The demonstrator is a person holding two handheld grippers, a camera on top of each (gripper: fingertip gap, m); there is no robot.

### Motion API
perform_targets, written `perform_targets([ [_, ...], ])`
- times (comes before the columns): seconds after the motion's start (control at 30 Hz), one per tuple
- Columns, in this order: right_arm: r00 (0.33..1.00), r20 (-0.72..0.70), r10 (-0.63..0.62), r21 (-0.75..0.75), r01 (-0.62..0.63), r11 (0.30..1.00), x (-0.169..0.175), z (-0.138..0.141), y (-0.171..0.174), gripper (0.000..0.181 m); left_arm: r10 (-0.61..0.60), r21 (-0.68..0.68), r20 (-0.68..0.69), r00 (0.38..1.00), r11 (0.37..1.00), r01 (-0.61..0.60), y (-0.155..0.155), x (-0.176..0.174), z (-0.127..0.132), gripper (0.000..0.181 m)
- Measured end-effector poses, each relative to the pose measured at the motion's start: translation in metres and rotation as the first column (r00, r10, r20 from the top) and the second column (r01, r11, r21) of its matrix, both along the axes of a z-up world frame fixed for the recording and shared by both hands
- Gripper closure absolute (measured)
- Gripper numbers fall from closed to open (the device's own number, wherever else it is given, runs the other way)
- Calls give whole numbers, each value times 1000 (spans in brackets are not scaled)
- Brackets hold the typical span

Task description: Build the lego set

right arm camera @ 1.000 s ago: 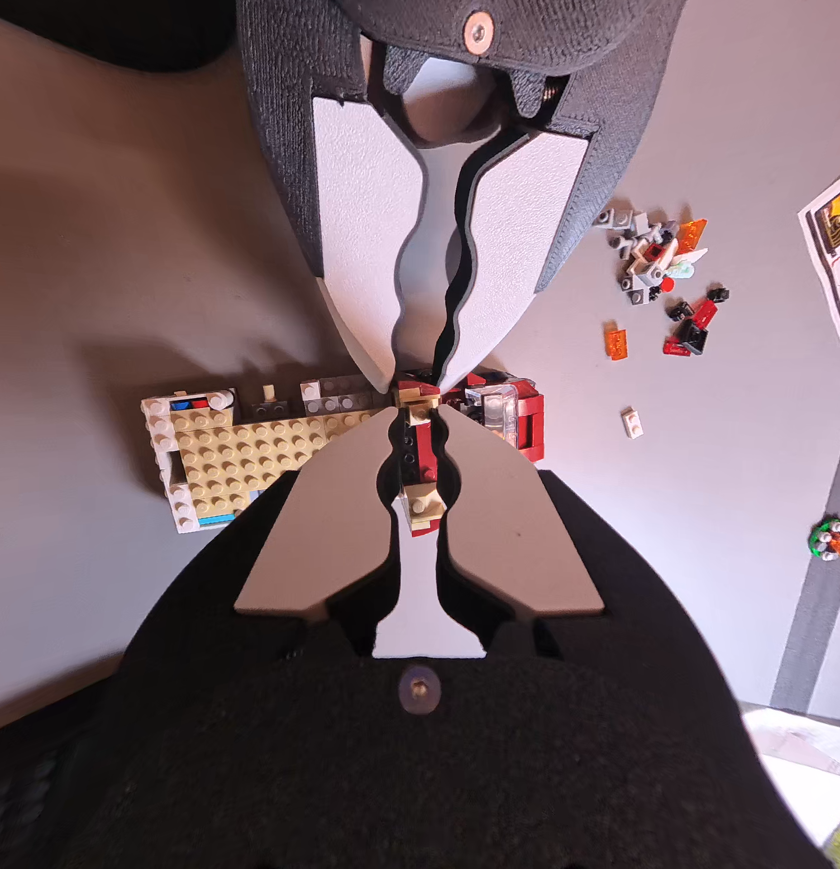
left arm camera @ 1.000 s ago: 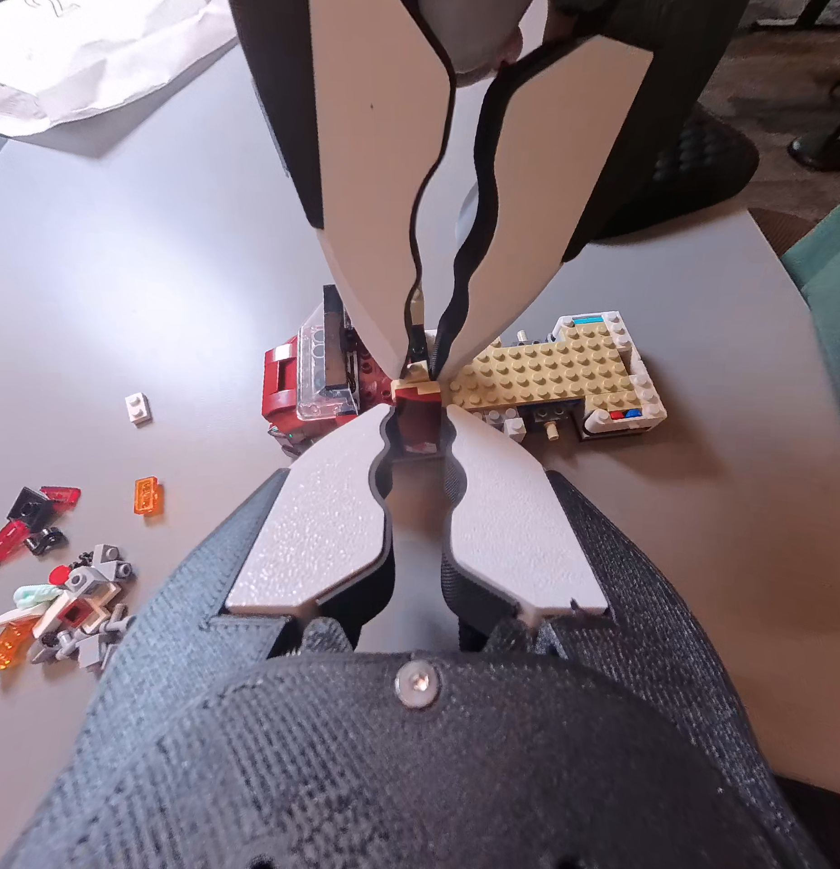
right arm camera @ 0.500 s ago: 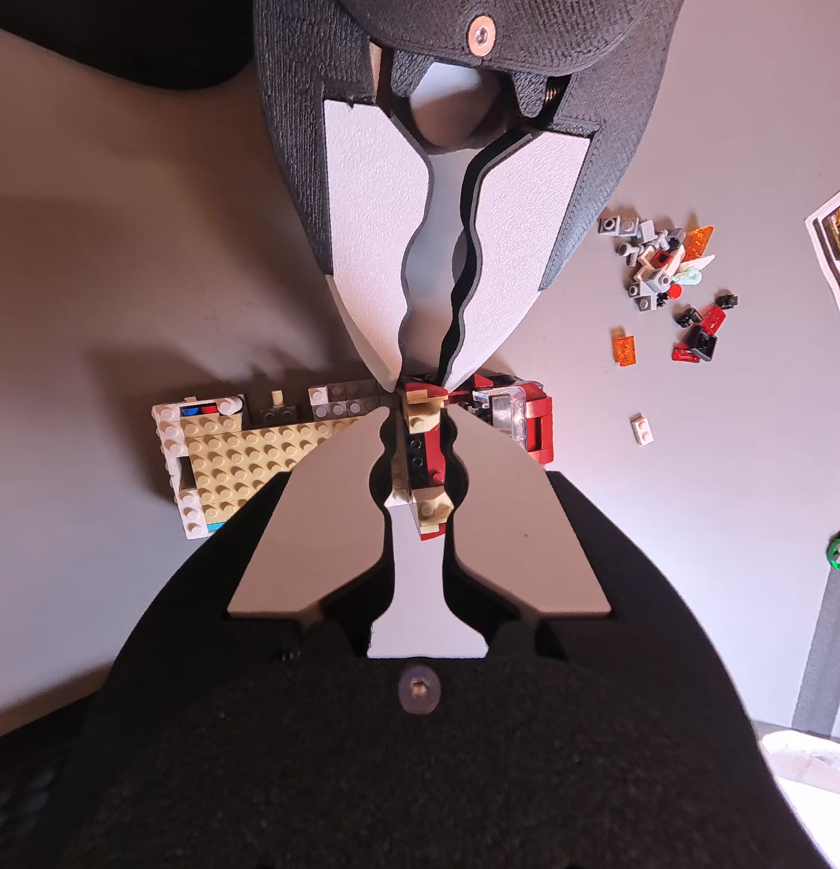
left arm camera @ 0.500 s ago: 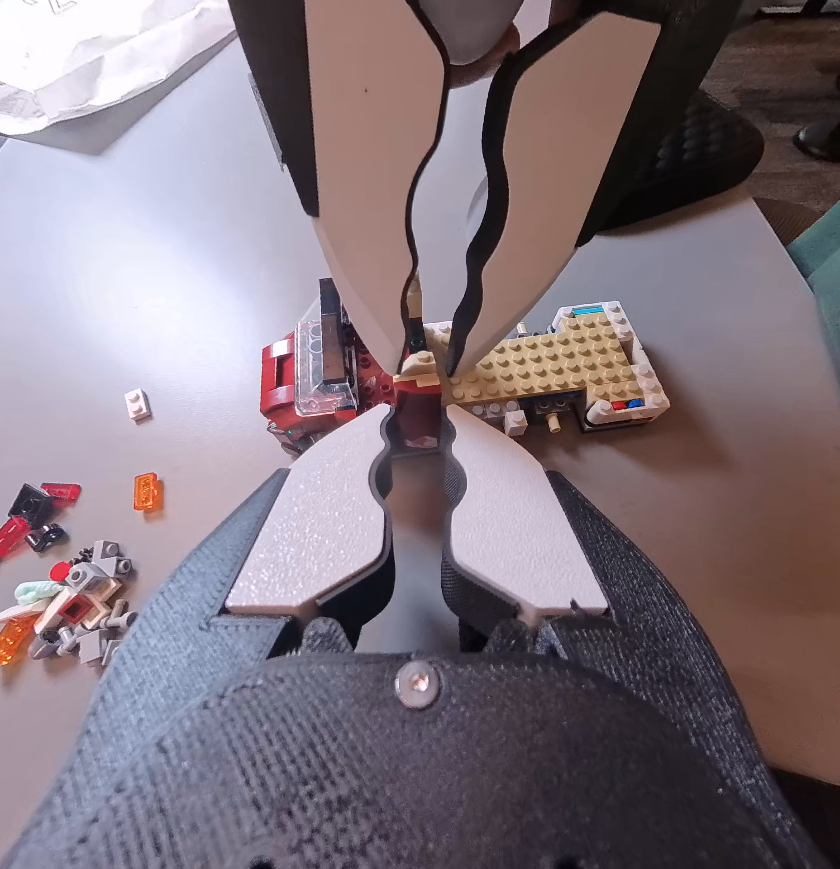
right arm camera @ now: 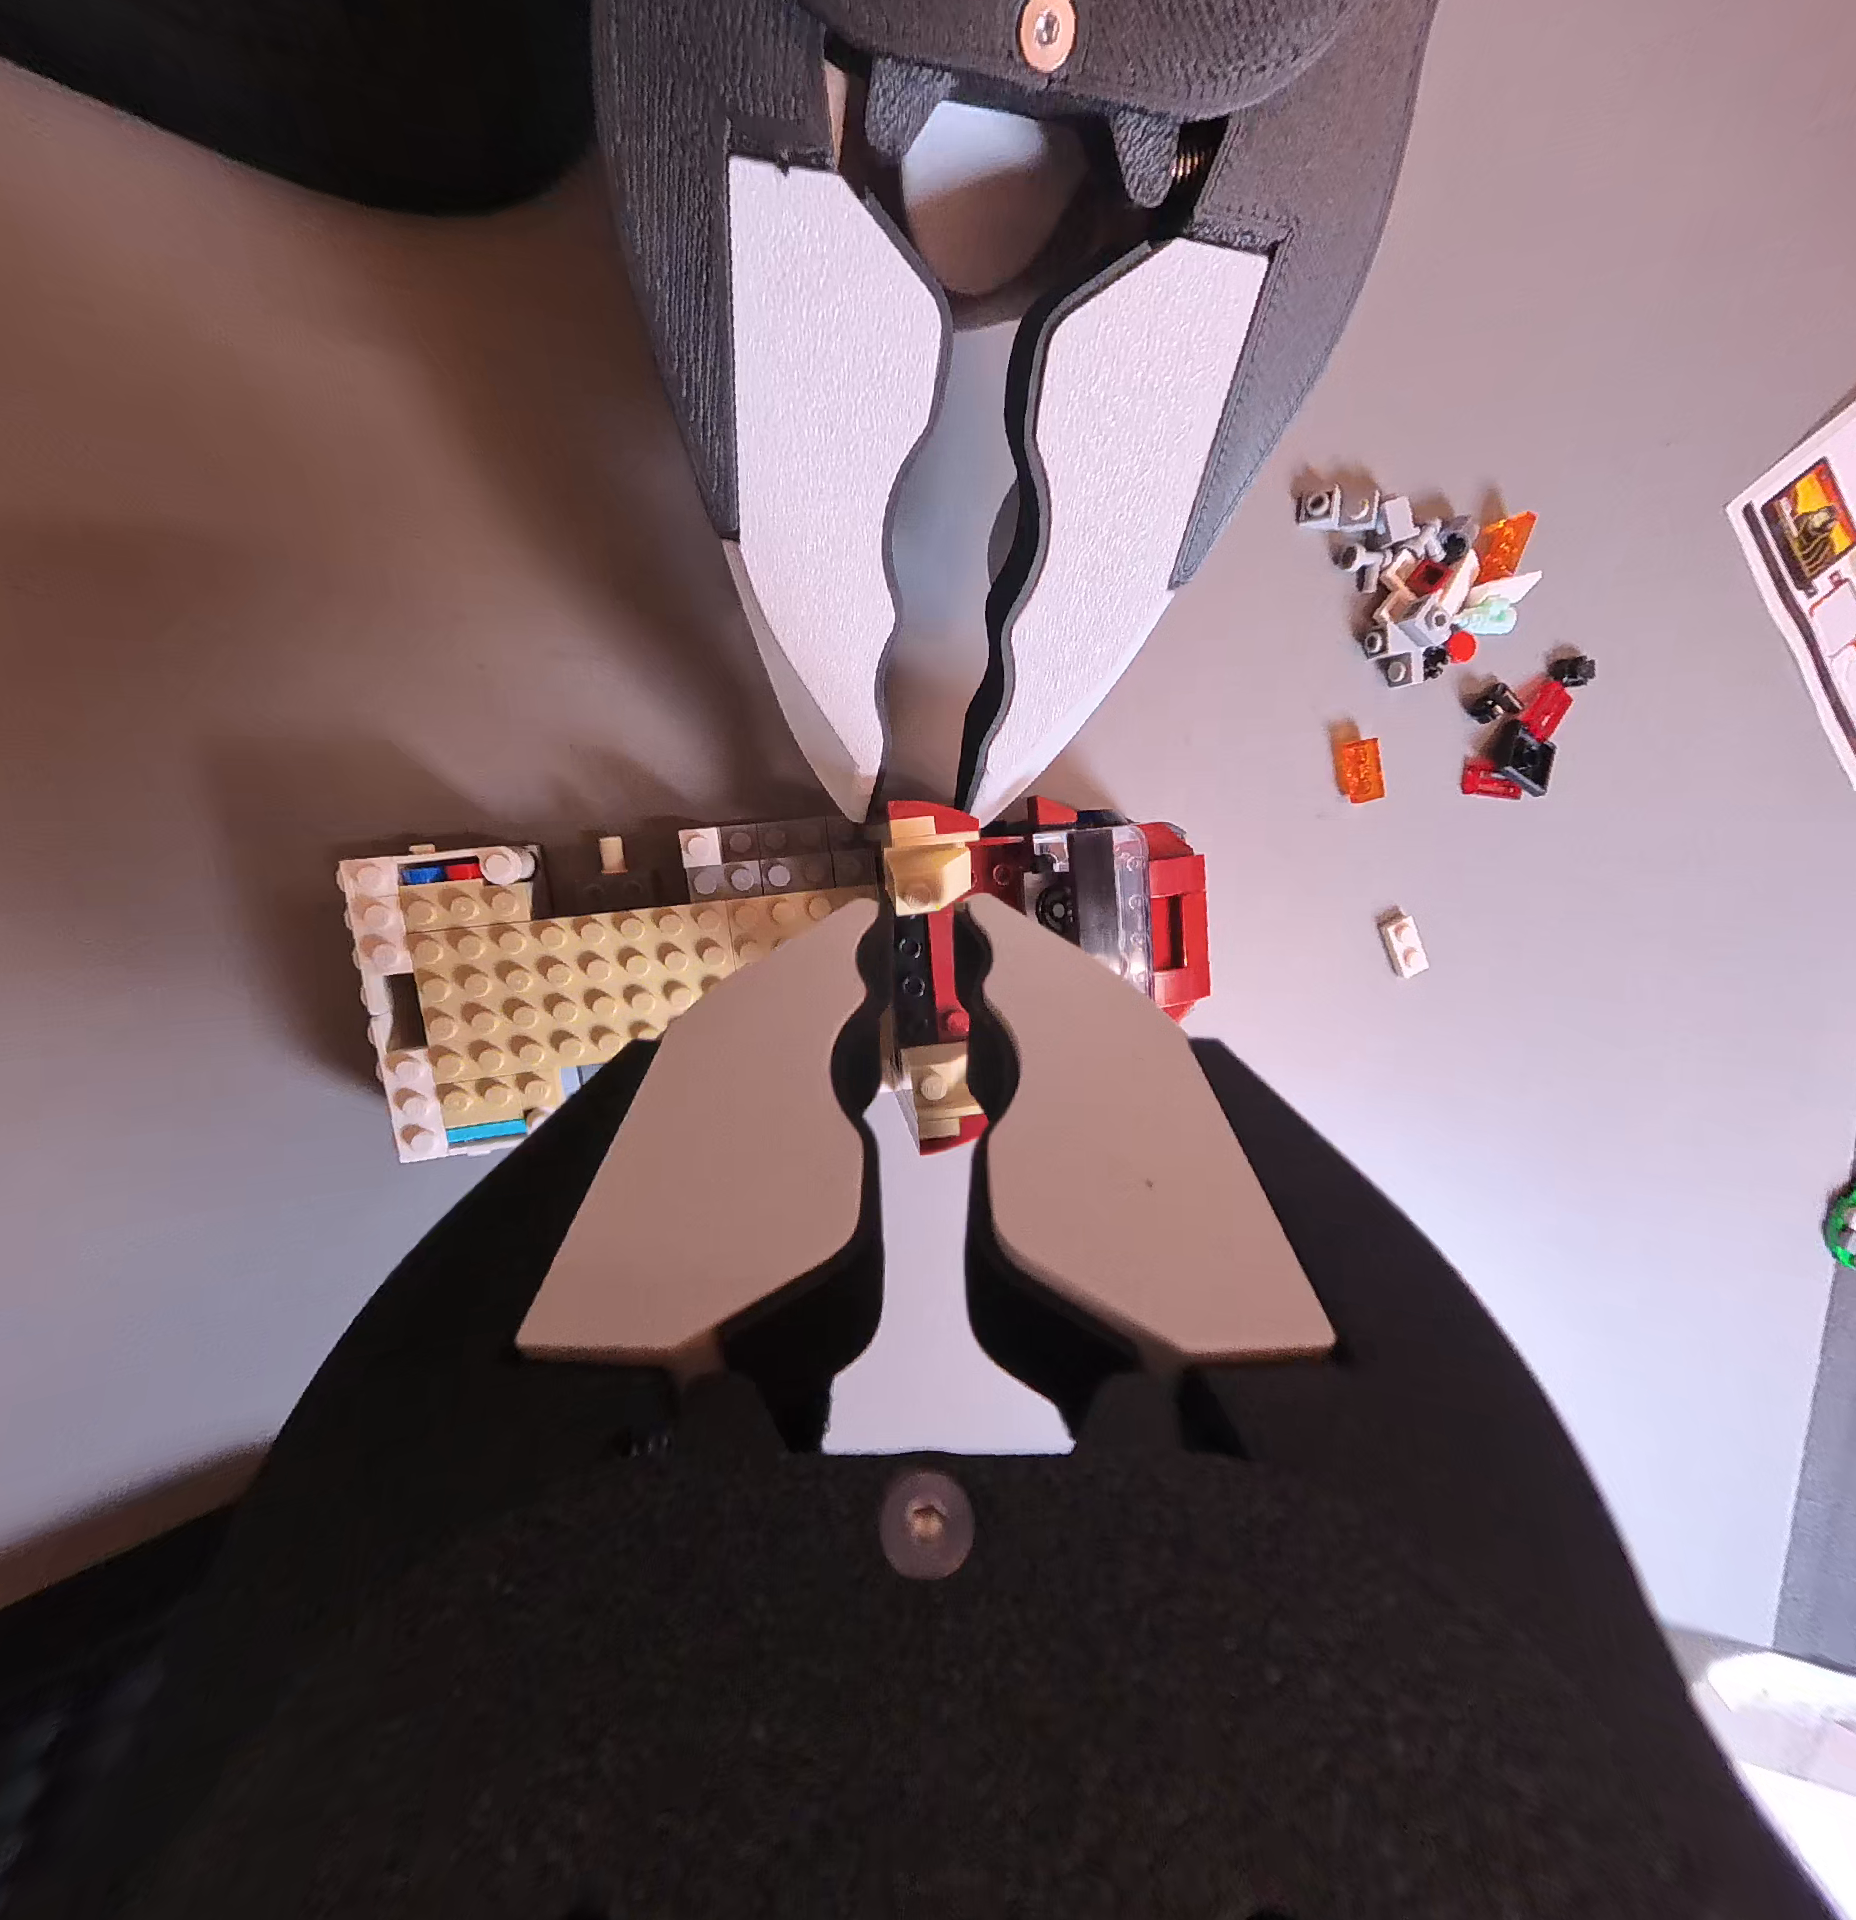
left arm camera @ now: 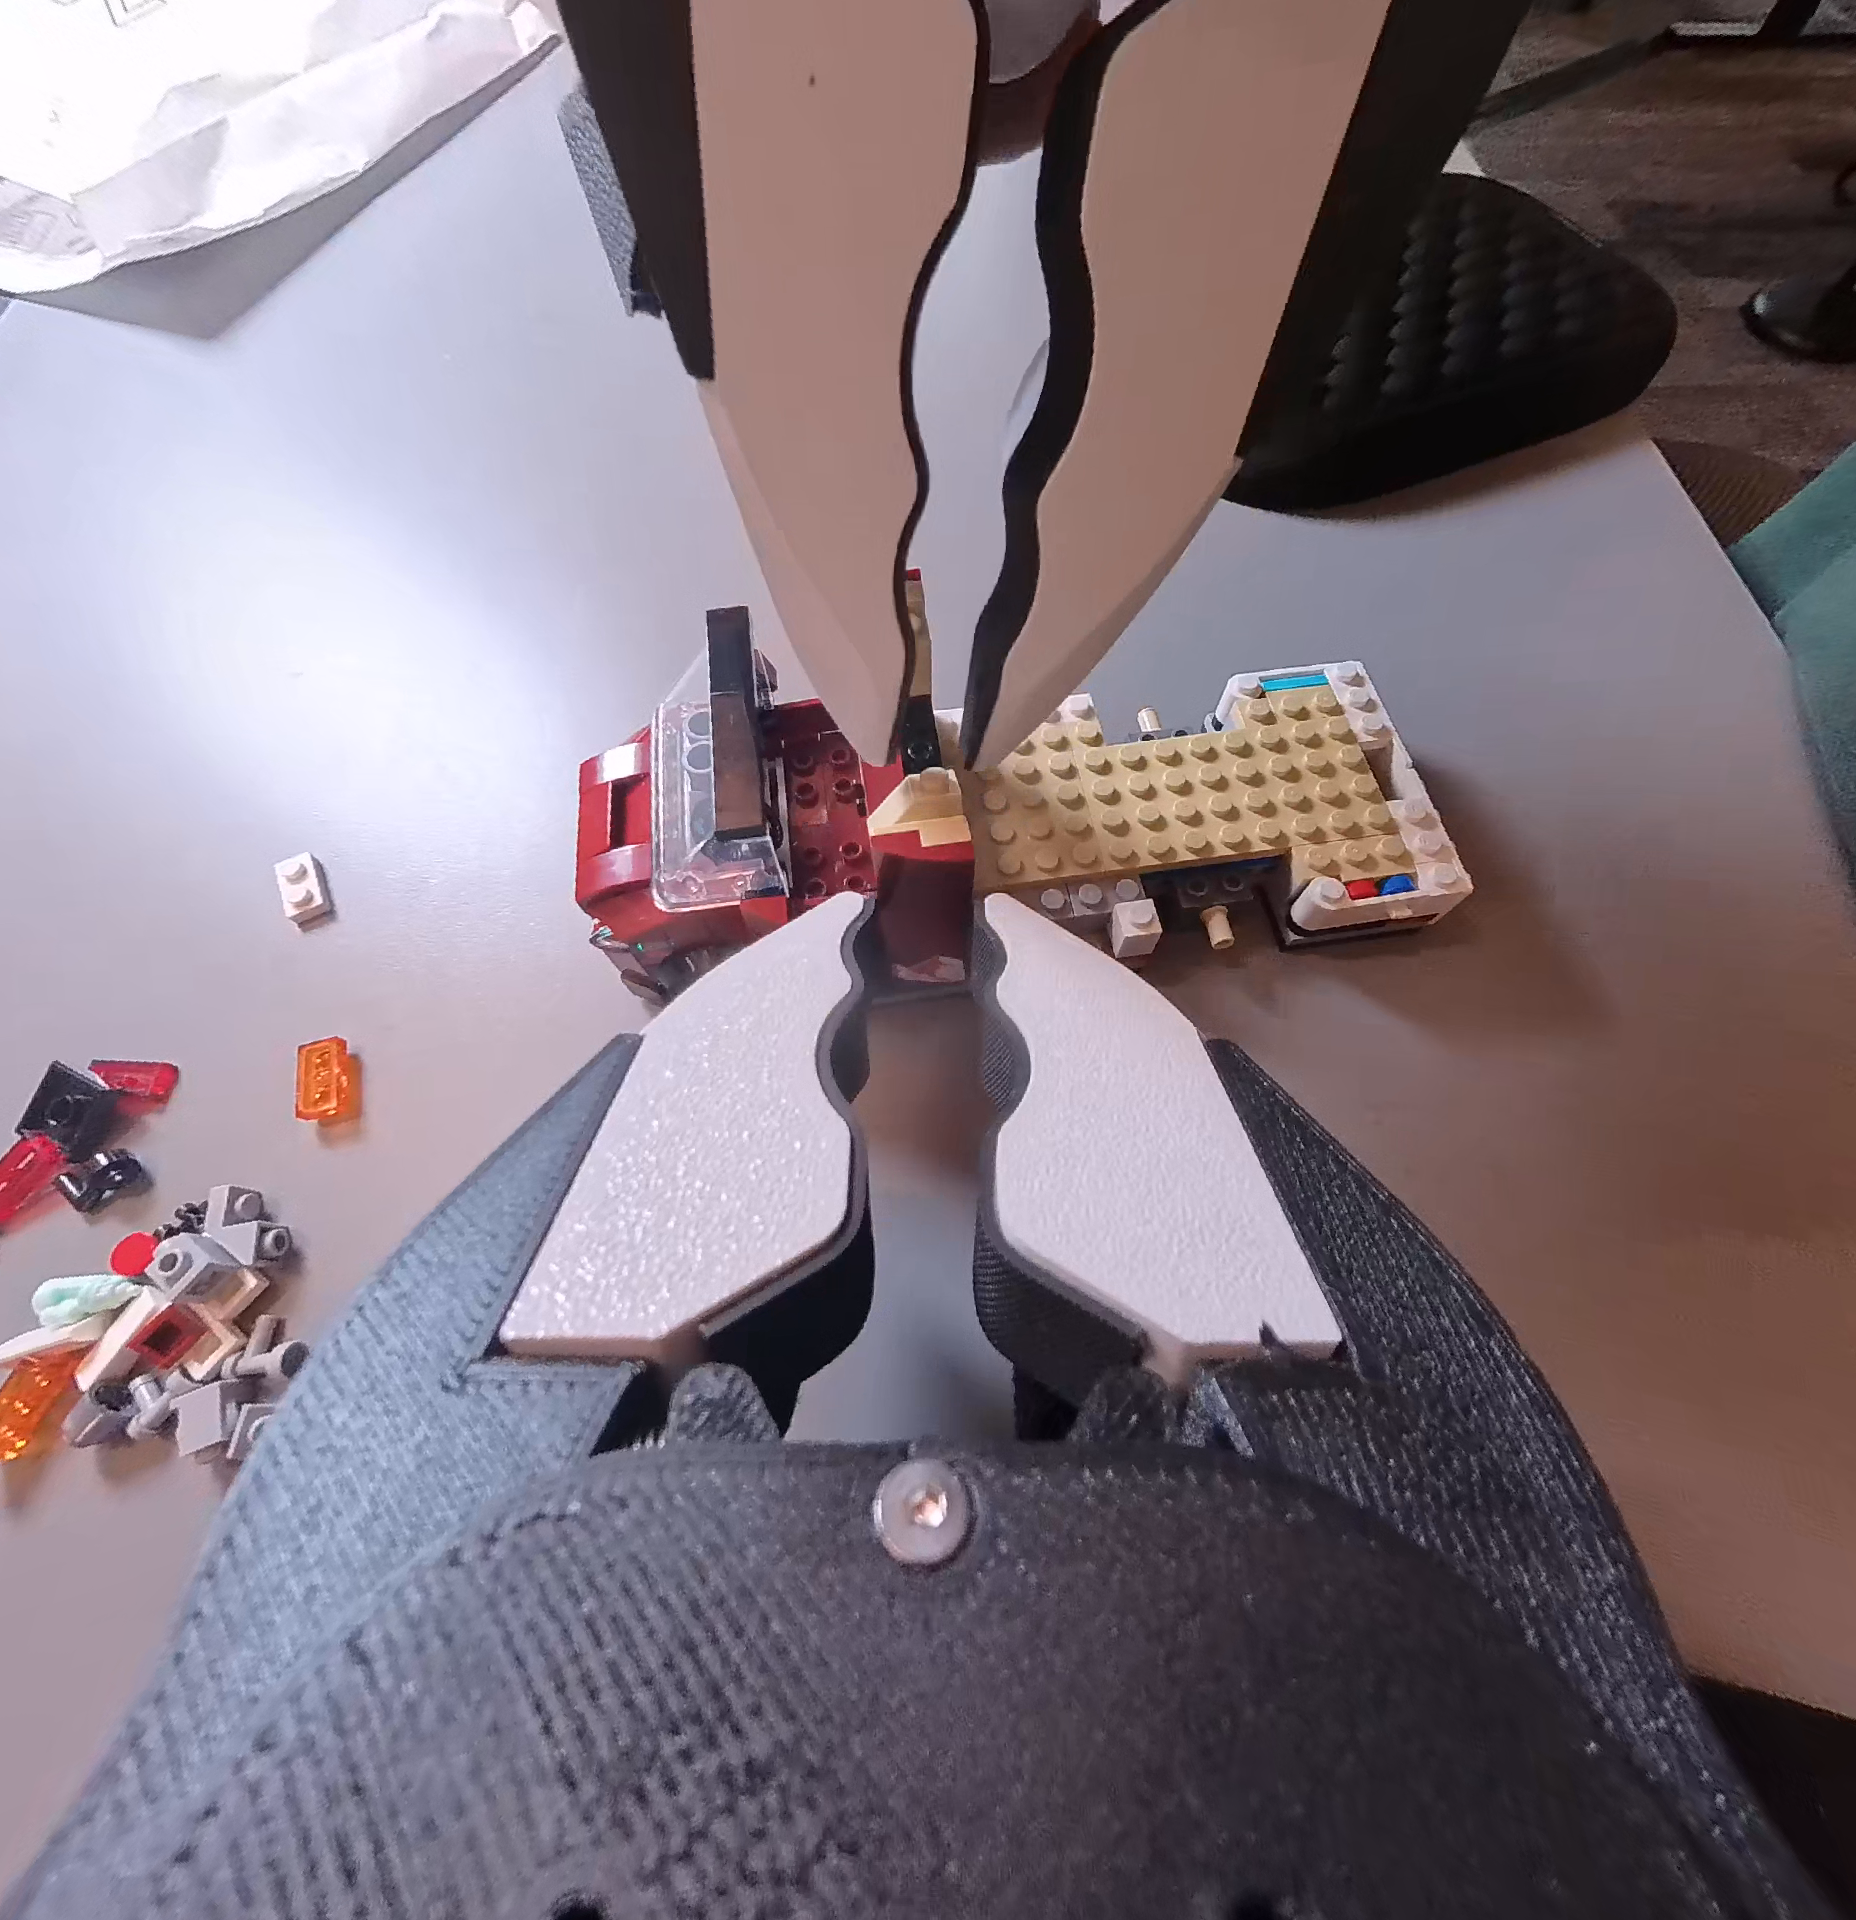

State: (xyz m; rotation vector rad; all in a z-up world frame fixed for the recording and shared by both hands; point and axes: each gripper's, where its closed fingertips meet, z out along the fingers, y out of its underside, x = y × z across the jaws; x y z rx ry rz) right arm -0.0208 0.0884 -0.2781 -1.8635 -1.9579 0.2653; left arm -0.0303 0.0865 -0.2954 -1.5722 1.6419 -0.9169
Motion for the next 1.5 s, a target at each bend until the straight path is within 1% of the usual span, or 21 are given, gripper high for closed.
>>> perform_targets([
  [0.3, 1000, -18, 19, -21, -19, 1000, -5, -1, -2, 174, 4, 2, -1, 1000, 1000, -4, 0, 1, 0, 165],
  [0.73, 989, 132, 62, -79, -51, 996, -5, -3, -3, 174, 22, -34, 7, 1000, 999, -21, -1, 1, 0, 165],
  [1.13, 971, 205, 122, -113, -100, 988, -6, -3, -3, 174, 28, -61, 20, 999, 998, -26, -1, 2, -1, 165],
  [1.5, 975, 191, 111, -112, -90, 990, -5, -5, -3, 172, 29, -64, 22, 999, 998, -28, -1, 2, -1, 165],
])
